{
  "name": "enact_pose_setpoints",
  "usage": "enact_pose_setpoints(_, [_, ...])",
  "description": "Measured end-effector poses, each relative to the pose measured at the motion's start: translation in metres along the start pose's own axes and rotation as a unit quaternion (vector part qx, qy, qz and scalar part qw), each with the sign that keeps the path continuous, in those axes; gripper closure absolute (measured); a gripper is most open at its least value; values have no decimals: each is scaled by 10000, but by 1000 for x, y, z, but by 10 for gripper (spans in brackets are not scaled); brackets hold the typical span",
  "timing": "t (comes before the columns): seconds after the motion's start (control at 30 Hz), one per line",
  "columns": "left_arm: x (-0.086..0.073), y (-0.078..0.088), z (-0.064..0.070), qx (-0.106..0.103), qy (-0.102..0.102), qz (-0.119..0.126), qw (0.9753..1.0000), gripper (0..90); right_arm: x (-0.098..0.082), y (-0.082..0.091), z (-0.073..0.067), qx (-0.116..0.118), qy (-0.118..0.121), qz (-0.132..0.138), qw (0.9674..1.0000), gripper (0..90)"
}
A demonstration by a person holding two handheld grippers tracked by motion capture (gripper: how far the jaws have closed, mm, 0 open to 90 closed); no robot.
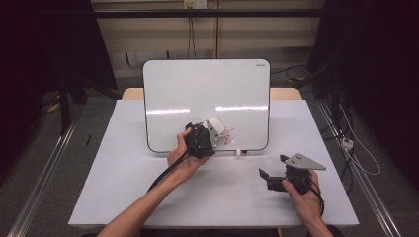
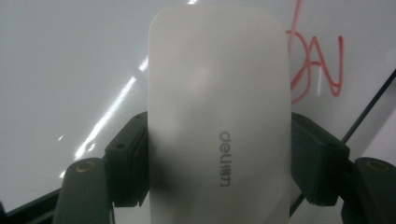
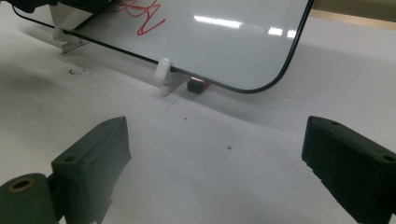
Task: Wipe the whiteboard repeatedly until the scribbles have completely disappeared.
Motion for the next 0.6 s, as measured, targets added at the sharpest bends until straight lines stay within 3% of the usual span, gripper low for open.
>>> enact_pose_setpoints(0.17, [2, -3, 11, -164, -47, 24, 9999, 304, 0, 1, 0, 4, -4, 8, 10000, 79])
enact_pose_setpoints(0.27, [4, -7, 29, -396, -217, -8, 9990, 304, 0, 0, 0, 12, -12, 6, 10000, 79])
enact_pose_setpoints(0.33, [6, -9, 38, -288, -288, -43, 9992, 304, 0, 1, -1, 12, 2, 7, 10000, 79])
enact_pose_setpoints(0.47, [7, -10, 36, -445, -121, -23, 9989, 303, 1, 3, -2, 42, 9, 29, 10000, 78])
enact_pose_setpoints(0.6, [8, -10, 36, -407, -155, -68, 9990, 303, 0, 4, 2, 4, -20, 34, 10000, 78])
Point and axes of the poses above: each handheld gripper's, and its own axes: y roughly backward along the jaws, x roughly out of its top, z roughly to its right, the point moved 6 cm from there along -y, roughly forward along the jaws, and after that the axes turned 15 degrees about z, right-handed, at the moved point
